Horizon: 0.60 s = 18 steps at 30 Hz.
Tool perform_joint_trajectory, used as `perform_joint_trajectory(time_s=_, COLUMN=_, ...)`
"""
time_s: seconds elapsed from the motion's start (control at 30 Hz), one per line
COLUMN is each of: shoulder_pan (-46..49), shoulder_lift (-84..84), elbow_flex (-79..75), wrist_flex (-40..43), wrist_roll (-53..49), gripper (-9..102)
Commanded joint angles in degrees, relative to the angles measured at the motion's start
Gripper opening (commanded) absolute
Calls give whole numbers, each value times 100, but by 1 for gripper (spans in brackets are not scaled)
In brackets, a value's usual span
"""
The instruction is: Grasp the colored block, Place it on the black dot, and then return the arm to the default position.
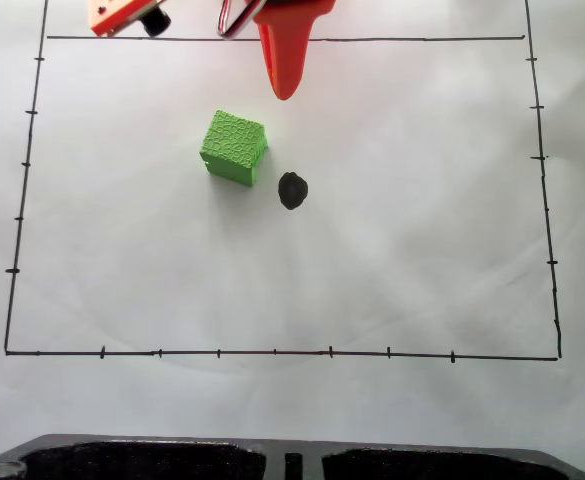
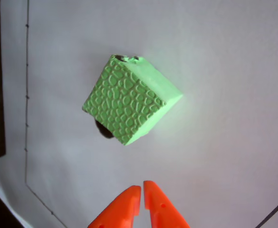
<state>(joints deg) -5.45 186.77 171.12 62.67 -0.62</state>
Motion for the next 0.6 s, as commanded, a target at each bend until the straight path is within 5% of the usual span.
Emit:
perform_joint_trajectory(time_s=0.0, shoulder_pan=44, shoulder_lift=62, elbow_flex=-35, wrist_flex=-79, wrist_roll=-26, gripper=0)
perform_joint_trajectory(time_s=0.57, shoulder_pan=308, shoulder_lift=-800, elbow_flex=-782, wrist_flex=308, wrist_roll=475, gripper=0)
